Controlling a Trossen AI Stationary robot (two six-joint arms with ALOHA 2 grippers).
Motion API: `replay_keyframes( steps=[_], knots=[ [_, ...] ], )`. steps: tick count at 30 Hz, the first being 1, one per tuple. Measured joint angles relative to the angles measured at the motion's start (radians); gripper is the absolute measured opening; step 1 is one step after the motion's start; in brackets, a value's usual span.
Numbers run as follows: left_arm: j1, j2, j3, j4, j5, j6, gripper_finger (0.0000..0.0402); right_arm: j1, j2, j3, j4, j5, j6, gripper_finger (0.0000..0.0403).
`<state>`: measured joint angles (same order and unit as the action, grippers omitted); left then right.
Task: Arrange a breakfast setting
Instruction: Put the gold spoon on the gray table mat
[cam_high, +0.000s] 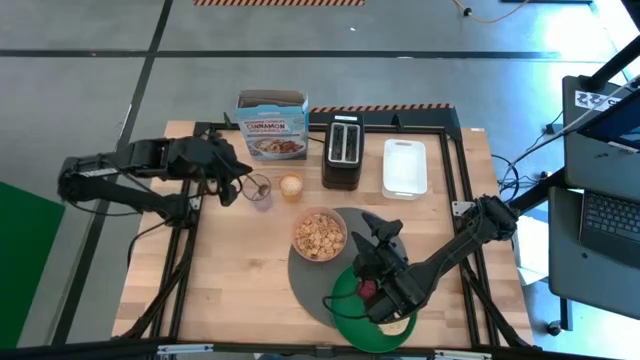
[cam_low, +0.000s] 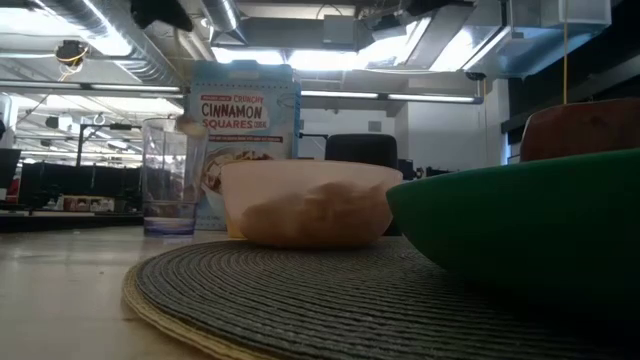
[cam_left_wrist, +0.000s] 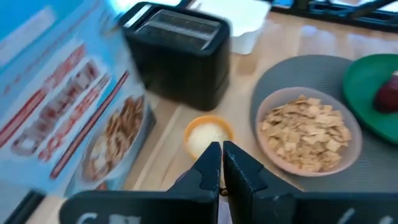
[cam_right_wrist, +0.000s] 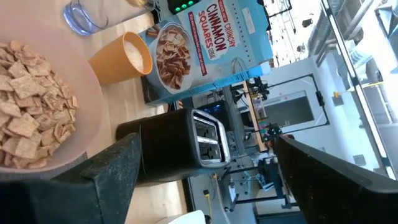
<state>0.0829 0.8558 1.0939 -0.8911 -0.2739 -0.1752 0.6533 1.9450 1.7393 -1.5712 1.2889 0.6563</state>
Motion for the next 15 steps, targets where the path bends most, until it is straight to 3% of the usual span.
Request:
replay_keyframes(
  steps=[7,15],
  knots=[
    [-0.089,0.172,0.110,0.038,0.008,0.076,0.0002,0.015,-0.009,0.000,0.000,-0.007,-0.059,0.0341],
    [-0.101,0.381,0.318,-0.013,-0.021,0.160,0.0001,0.036,-0.011,0.000,0.000,0.011,-0.086,0.0341]
  ],
)
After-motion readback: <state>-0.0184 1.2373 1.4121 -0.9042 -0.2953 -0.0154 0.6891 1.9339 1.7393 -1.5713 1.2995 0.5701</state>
